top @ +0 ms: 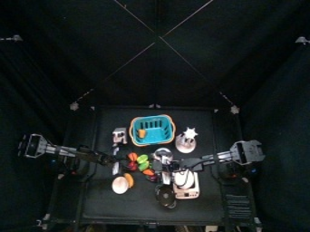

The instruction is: Place carrot into pan

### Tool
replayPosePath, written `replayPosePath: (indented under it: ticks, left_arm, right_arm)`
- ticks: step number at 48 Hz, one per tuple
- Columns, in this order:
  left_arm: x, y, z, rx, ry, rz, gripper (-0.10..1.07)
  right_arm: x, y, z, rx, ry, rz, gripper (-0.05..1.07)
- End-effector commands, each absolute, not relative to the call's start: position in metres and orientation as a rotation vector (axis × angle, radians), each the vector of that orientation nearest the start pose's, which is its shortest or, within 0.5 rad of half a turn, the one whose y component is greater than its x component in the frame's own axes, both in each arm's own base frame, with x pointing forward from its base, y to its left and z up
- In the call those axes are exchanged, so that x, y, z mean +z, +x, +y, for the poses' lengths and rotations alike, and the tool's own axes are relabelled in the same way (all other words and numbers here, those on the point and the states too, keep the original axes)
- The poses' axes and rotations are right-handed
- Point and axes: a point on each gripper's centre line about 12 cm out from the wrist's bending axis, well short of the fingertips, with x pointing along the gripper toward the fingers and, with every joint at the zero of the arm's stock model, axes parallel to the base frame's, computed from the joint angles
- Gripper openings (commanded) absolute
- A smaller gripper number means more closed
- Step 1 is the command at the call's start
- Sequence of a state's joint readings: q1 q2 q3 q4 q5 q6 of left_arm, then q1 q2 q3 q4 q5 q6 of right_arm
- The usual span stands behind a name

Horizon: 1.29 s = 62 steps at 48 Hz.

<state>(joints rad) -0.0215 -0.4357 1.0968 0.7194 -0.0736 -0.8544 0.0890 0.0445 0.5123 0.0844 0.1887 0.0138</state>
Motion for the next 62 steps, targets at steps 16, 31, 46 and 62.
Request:
replayPosePath:
  ticks: [16, 31, 46, 62]
  left_arm:
    - [0.175, 0.259, -0.038, -0.127, -0.116, 0.605, 0.83]
    - [0.172, 0.257, -0.043, -0.140, -0.135, 0.614, 0.83]
    - [0.171, 0.256, -0.047, -0.148, -0.148, 0.622, 0.83]
    - [0.166, 0.255, -0.047, -0.147, -0.148, 0.637, 0.83]
  right_arm:
    - [0.185, 0.443, 0.024, 0.033, 0.059, 0.814, 1.01]
    - [0.162, 0.455, 0.020, 0.023, 0.058, 0.869, 1.01]
    - [0.146, 0.458, 0.018, 0.022, 0.035, 0.950, 1.01]
    - [0.139, 0.460, 0.003, -0.005, 0.029, 0.968, 0.87]
